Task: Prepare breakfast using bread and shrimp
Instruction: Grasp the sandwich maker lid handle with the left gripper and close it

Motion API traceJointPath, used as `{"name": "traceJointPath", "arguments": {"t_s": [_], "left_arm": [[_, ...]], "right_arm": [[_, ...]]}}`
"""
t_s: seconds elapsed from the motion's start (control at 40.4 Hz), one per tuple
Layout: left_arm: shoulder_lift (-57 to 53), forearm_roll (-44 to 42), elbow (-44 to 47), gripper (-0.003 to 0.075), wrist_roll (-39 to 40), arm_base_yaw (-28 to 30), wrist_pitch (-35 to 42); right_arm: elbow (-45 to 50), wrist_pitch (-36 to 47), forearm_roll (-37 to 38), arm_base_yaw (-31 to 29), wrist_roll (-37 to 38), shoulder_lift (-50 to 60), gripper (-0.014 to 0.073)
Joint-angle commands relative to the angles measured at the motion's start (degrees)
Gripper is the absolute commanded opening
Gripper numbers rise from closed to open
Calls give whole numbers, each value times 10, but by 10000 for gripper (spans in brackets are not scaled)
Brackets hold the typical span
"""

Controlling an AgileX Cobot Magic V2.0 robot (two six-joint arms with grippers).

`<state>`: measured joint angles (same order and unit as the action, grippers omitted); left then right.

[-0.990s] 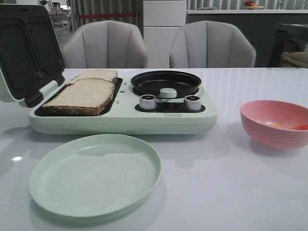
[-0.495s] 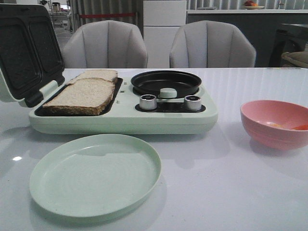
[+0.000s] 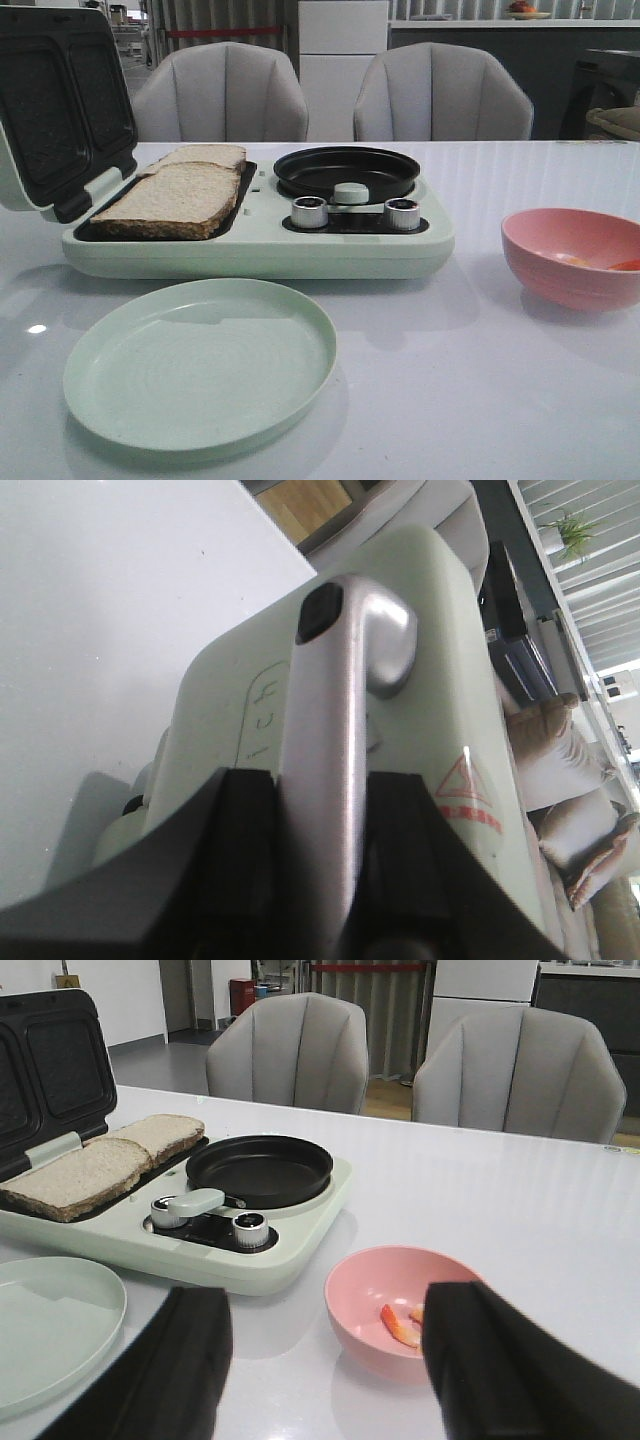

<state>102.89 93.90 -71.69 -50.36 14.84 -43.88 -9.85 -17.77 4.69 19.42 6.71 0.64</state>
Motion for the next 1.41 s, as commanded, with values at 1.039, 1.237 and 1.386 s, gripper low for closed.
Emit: {"name": "traceJointPath", "arguments": {"t_s": [1.039, 1.237, 1.386], "left_arm": [[4, -41, -18, 172, -302, -429, 372], [4, -33, -18, 559, -301, -429, 352], [4, -27, -18, 629, -301, -429, 332]], "right_arm": [[-16, 52, 10, -4, -4, -7, 522], [-16, 52, 10, -4, -4, -7, 522], [-16, 52, 10, -4, -4, -7, 522]]}}
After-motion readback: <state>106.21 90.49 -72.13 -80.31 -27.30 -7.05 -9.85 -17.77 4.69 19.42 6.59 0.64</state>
